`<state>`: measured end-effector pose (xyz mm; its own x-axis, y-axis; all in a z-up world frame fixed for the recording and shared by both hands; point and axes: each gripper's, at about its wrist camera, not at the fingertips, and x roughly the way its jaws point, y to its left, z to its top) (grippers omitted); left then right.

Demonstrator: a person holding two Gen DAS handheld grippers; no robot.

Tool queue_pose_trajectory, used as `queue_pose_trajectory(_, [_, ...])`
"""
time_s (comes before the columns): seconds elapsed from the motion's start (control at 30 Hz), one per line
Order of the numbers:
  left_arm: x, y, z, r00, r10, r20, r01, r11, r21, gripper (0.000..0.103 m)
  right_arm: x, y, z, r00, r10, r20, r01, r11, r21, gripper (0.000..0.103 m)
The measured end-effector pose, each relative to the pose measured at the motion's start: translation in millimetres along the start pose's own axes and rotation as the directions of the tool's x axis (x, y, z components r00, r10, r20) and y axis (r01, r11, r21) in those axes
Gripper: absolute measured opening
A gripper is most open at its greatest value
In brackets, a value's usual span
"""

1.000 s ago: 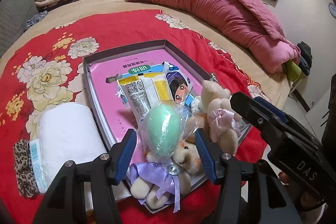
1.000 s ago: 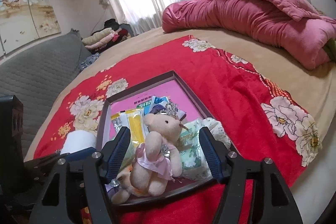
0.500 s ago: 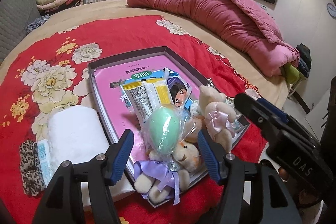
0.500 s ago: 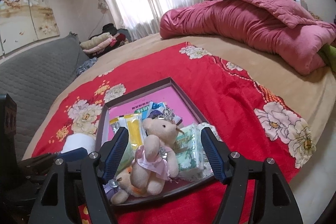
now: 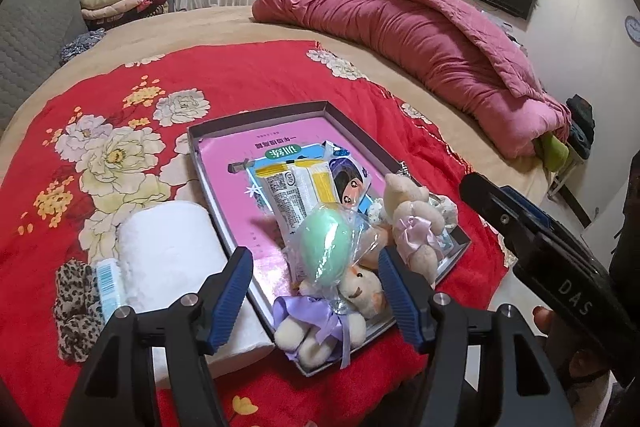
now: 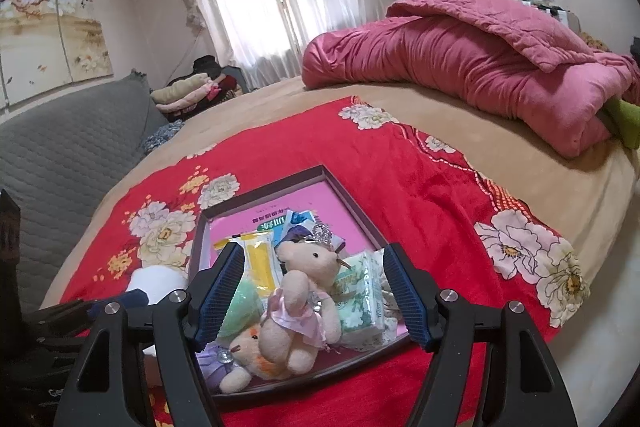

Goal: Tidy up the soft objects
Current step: 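Open both grippers releasing the green sponge and the teddy bear in the tray, then withdraw both grippers toward the leopard-print scrunchie and the small tissue pack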

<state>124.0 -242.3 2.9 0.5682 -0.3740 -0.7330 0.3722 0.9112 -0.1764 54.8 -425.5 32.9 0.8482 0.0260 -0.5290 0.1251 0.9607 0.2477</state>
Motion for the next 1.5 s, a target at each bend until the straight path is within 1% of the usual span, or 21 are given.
queue_pose_trajectory(0.23, [-21.9,13.2,-8.2,1.0,0.007,0.022,-0.006,1.0,-0.023,0.065,-8.8,11.5,3.7,1.0,-0.016,0.017,0.017,0.999,-0.037,0.074])
queue_pose_trajectory(0.43, [-48.6,42.9,-22.8,0.999,0.037,0.037,-0.034,0.997,-0.074,0.065,-17.6,38.4,4.3,1.0,0.012,0.029,-0.009,0.993,-0.114,0.074])
queue_pose_trajectory(0.6, [-74.2,86.9,-32.9,0.993,0.1,0.062,-0.09,0.985,-0.148,0.065,-23.5,75.4,1.1,0.998,0.065,0.023,-0.059,0.977,-0.203,0.074])
queue_pose_trajectory(0.77, [-91.9,139.7,-45.0,0.985,0.159,0.071,-0.138,0.96,-0.244,0.065,-27.9,118.7,-7.4,0.993,0.117,-0.004,-0.113,0.945,-0.305,0.075])
queue_pose_trajectory(0.83, [-95.0,157.2,-50.6,0.979,0.192,0.065,-0.169,0.949,-0.265,0.065,-28.5,136.3,-11.9,0.99,0.136,-0.025,-0.137,0.931,-0.338,0.075])
queue_pose_trajectory(0.97, [-94.5,188.3,-61.7,0.976,0.217,0.036,-0.195,0.932,-0.307,0.065,-27.8,172.4,-23.0,0.982,0.175,-0.07,-0.189,0.898,-0.398,0.075])
queue_pose_trajectory(1.1, [-86.0,206.9,-71.2,0.978,0.21,0.003,-0.198,0.924,-0.328,0.065,-18.9,209.3,-39.2,0.975,0.178,-0.133,-0.22,0.858,-0.465,0.075])
queue_pose_trajectory(1.2, [-77.2,218.9,-75.7,0.981,0.192,-0.01,-0.183,0.921,-0.343,0.065,-5.1,233.6,-56.1,0.967,0.152,-0.203,-0.237,0.823,-0.517,0.075])
queue_pose_trajectory(1.23, [-72.6,224.0,-76.2,0.983,0.184,-0.015,-0.178,0.92,-0.349,0.065,1.9,241.4,-63.5,0.961,0.145,-0.235,-0.251,0.813,-0.525,0.075])
queue_pose_trajectory(1.33, [-57.2,236.7,-76.6,0.987,0.157,-0.031,-0.157,0.916,-0.37,0.065,15.9,251.9,-75.8,0.952,0.125,-0.28,-0.263,0.804,-0.534,0.075])
queue_pose_trajectory(1.4, [-45.1,245.3,-77.7,0.989,0.142,-0.049,-0.15,0.91,-0.386,0.065,27.7,259.9,-83.9,0.948,0.097,-0.304,-0.259,0.791,-0.555,0.075])
queue_pose_trajectory(1.5, [-28.5,257.9,-78.9,0.993,0.1,-0.069,-0.12,0.9,-0.419,0.065,41.5,265.3,-91.1,0.943,0.066,-0.327,-0.254,0.779,-0.574,0.075])
